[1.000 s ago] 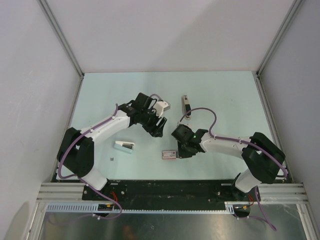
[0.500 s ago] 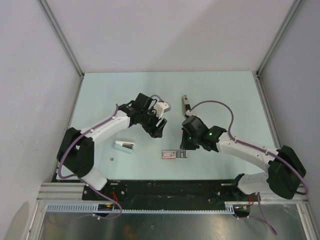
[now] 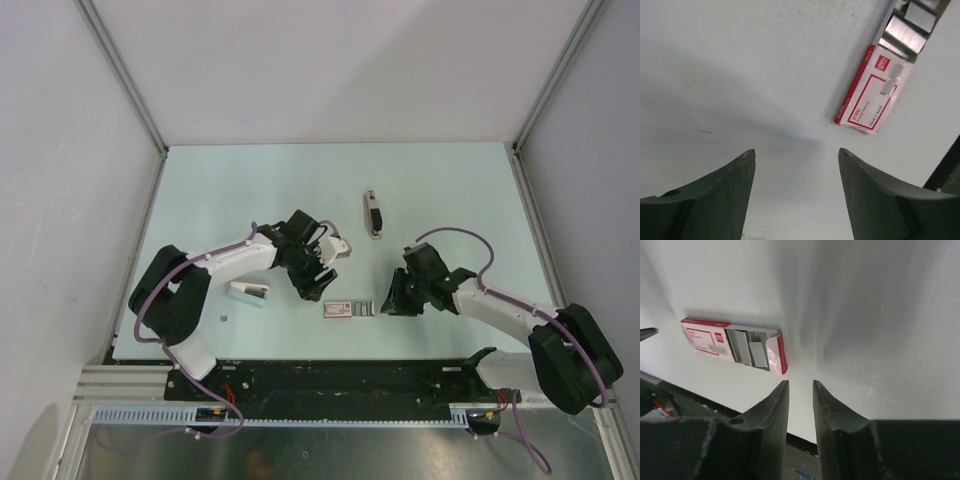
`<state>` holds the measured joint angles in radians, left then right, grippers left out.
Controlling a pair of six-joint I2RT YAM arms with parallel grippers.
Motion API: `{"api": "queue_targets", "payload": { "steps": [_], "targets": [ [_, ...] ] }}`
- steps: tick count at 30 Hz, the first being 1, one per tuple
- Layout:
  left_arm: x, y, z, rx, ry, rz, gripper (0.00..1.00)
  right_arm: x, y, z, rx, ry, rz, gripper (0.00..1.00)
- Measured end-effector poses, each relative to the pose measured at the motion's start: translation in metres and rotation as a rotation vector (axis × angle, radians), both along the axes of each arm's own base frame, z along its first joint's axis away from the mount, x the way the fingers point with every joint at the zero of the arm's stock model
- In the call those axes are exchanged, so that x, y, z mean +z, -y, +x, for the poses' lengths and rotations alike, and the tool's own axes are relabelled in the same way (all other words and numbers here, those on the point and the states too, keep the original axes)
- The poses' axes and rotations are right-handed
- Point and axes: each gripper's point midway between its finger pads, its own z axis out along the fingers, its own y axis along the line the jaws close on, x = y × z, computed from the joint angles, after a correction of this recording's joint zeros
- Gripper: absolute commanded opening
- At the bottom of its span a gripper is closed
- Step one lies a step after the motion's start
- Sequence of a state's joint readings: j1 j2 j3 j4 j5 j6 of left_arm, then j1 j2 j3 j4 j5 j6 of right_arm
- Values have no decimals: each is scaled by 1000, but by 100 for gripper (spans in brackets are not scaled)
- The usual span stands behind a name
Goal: Unload the staples from the stapler
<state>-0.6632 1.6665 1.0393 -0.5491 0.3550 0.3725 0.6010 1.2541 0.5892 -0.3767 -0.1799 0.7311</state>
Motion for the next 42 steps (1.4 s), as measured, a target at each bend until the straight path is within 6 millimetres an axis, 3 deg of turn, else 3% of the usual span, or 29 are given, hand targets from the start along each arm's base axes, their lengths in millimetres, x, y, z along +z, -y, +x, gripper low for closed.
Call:
{"api": "queue_targets", "payload": {
  "steps": [5,11,17,42],
  "targets": [
    [-9,-4,0,-33,23,36,69,-2,-2,0,-34,-12,139,29],
    [-14,6,-3,-100,78,42,69,-8,-7,-6,-45,-36,234,27],
    [-24,7,-12,-154,103,64,69,-2,-13,1,-50,-14,299,25],
    [-26,19,-11,-203,168,63,69,-11,-20,6,-70,-9,355,18]
  ]
}}
